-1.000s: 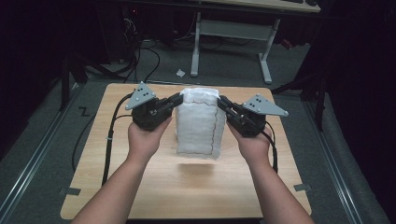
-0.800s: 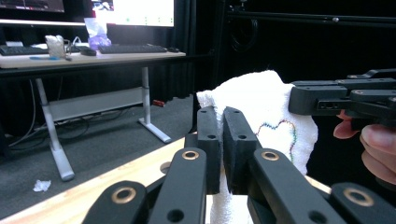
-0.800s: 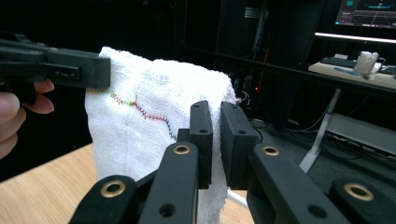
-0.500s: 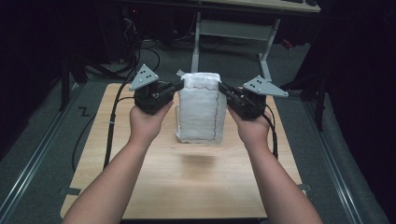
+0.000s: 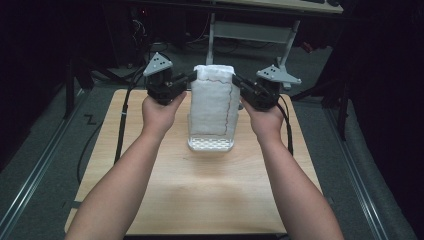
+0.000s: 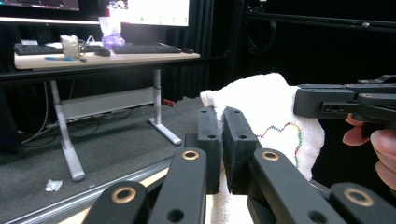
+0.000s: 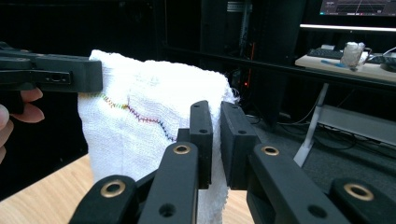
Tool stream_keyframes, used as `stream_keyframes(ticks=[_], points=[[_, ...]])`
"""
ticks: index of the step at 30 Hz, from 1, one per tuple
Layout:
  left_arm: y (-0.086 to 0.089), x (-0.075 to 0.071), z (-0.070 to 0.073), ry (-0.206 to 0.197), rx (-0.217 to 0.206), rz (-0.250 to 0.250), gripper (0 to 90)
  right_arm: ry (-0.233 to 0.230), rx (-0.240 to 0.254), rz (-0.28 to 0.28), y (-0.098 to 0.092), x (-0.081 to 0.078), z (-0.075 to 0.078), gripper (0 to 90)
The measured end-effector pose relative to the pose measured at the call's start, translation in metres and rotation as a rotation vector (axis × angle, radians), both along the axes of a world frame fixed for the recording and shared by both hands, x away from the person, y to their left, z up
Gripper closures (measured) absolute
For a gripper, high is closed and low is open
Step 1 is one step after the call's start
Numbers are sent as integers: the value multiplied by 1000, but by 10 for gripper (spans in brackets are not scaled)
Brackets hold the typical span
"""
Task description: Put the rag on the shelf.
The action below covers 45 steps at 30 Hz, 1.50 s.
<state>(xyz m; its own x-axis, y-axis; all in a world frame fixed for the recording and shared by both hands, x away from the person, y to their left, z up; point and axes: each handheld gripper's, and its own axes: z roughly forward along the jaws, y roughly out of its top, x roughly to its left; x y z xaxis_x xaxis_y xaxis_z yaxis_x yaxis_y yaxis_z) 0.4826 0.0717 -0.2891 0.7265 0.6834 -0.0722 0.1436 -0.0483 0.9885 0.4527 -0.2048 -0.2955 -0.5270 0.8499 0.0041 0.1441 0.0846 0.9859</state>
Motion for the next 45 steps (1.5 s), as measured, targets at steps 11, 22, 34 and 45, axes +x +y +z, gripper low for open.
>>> stream_keyframes(ticks=[11,22,34,45], points=[[-9,56,-26,94,-2,55,863,57,-23,-27,-3,53,-13,841],[-9,81,-68,217,77,95,858,172,-112,-37,9,88,-45,837],[0,82,-84,286,106,115,661,244,-125,-65,4,94,-55,694],[15,52,-83,258,76,103,636,235,-144,-57,-8,69,-54,655]])
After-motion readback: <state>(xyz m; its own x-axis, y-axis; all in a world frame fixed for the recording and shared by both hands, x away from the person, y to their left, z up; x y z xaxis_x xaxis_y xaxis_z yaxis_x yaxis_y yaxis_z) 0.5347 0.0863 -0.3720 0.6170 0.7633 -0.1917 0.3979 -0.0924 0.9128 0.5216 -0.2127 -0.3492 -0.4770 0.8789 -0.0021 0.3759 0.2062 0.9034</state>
